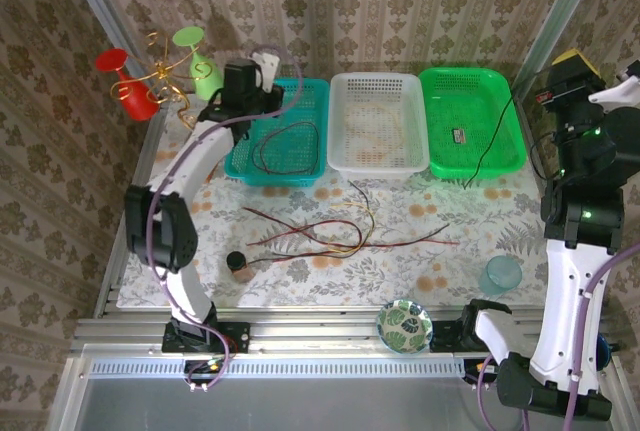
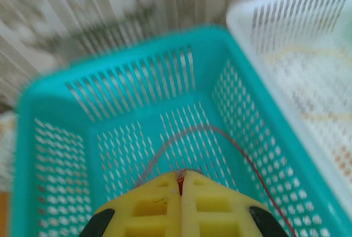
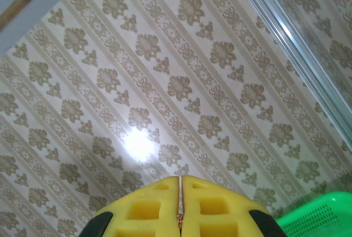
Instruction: Untangle the cables
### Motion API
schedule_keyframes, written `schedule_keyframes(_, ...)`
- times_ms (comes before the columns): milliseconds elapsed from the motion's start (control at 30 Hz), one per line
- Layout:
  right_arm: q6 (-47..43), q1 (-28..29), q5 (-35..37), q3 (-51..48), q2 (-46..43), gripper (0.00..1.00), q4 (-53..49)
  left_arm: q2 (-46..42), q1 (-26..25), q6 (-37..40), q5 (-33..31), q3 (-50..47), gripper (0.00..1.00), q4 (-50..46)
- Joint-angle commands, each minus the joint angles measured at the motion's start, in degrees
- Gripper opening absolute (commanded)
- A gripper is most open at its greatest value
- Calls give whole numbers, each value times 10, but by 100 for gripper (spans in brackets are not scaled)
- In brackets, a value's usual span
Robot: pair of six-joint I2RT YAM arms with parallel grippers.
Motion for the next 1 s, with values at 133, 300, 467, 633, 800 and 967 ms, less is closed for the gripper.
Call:
schedule_keyframes(133, 21, 4, -17, 49, 15, 0, 31, 56, -4, -48, -10, 22, 0, -73)
schedule_keyframes(300, 21, 4, -14, 92, 36, 0, 37, 102, -1, -59, 11, 60, 12, -112)
schedule_keyframes(467, 22, 4, -13, 136, 62, 0, 39, 89, 16, -91, 33, 66, 70, -100)
schedule_keyframes(633, 24, 4, -12, 179, 99, 0, 40, 29, 17, -85, 8, 44, 83, -69)
schedule_keyframes(800, 29, 4, -11, 219, 142, 0, 47, -32, 19, -75, 2, 25, 84, -63)
schedule_keyframes(967, 27, 4, -7, 273, 189, 0, 50, -97, 16, -82, 15, -21, 84, -53)
